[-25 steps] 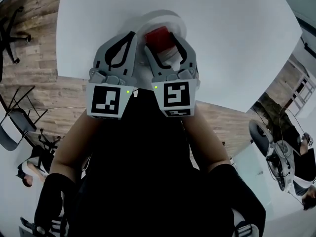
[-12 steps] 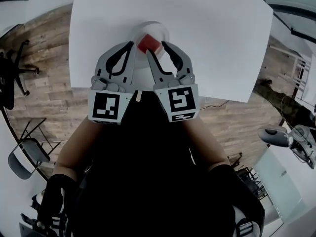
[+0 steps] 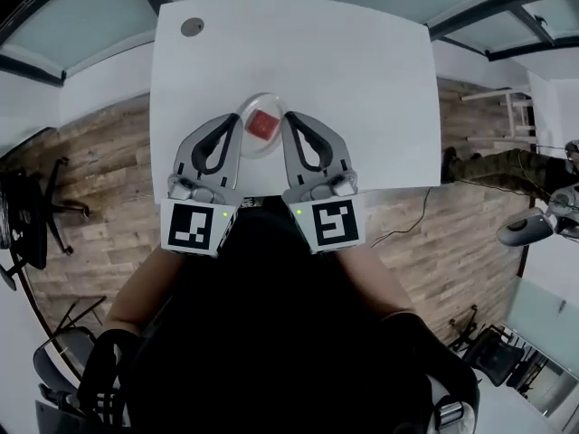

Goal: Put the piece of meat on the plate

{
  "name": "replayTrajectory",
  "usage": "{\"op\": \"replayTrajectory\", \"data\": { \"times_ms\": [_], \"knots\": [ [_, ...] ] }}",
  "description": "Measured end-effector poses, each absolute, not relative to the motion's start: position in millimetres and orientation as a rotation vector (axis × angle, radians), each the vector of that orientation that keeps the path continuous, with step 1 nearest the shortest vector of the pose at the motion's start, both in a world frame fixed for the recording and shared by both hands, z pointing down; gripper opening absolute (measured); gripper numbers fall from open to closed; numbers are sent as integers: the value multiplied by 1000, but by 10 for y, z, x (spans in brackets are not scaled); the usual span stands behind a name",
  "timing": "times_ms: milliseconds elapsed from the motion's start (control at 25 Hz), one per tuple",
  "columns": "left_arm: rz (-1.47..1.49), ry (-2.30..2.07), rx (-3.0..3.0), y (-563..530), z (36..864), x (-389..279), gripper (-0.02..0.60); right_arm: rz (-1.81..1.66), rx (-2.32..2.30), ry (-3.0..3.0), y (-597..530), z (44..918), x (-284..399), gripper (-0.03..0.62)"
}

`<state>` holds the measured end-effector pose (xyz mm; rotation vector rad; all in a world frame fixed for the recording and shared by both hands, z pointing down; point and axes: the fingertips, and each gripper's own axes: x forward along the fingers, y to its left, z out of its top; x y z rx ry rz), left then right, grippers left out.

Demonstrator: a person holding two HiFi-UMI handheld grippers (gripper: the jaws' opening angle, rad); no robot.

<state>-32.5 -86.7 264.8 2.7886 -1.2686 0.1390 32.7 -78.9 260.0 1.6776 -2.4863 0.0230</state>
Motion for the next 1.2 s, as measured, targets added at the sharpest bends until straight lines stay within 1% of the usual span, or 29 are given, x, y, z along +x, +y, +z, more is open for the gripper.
{"op": "replayTrajectory", "data": {
  "times_ms": [160,400,680,1200],
  "knots": [
    [60,-1254,2865,-774,2326,-294,5,-90,1744,-2529,-653,2194,344,3],
    [4,-1244,2910,-695,2133,-271,5,-148,1761,-2546,-614,1986,322,2],
    [-25,-1244,2908,-645,2110,-360,5,-106,1748,-2513,-535,2093,266,2],
    [-35,-1187,2922,-560,2117,-233,5,-94,1770,-2483,-402,2144,343,2]
  ]
}}
